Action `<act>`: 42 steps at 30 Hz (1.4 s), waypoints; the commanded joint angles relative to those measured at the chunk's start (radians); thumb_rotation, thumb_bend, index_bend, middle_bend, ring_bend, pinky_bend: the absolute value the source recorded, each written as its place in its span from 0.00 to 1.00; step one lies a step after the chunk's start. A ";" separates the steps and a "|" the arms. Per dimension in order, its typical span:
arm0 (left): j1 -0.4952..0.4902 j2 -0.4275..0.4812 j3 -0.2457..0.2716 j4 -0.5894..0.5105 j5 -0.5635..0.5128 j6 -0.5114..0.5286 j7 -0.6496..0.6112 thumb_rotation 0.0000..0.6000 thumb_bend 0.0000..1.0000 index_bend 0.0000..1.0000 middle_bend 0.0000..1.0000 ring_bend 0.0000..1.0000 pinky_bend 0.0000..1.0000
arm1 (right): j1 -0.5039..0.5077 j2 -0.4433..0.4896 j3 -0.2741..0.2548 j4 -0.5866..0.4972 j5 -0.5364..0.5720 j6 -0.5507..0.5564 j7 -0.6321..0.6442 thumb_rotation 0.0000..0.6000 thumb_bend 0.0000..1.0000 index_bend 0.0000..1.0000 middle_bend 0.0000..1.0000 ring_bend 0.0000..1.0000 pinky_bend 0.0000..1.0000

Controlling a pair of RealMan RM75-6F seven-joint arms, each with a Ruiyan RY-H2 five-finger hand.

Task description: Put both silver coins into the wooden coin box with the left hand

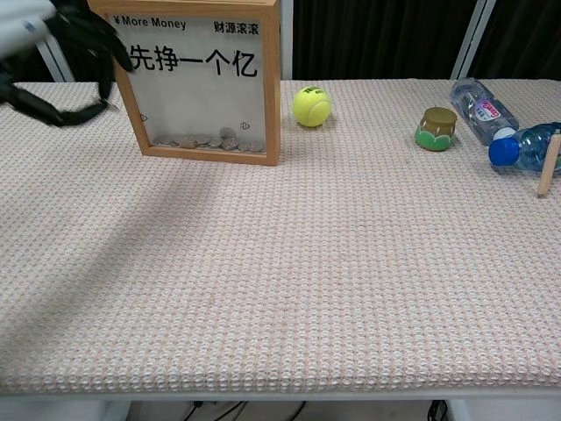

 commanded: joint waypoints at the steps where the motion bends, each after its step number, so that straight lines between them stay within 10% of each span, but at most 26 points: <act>1: 0.038 0.154 -0.092 -0.118 -0.113 0.022 0.034 1.00 0.52 0.64 0.28 0.11 0.19 | 0.001 0.002 0.000 -0.009 -0.006 0.007 -0.009 1.00 0.29 0.00 0.00 0.00 0.00; 19: -0.258 0.306 -0.332 -0.182 -0.562 -0.348 0.143 1.00 0.52 0.64 0.29 0.11 0.19 | -0.009 0.005 -0.002 -0.035 -0.005 0.025 -0.036 1.00 0.29 0.00 0.00 0.00 0.00; 42: -0.539 0.185 -0.237 -0.015 -0.957 -0.521 0.266 1.00 0.53 0.64 0.29 0.11 0.17 | -0.004 -0.009 0.002 0.013 0.024 -0.004 -0.001 1.00 0.29 0.00 0.00 0.00 0.00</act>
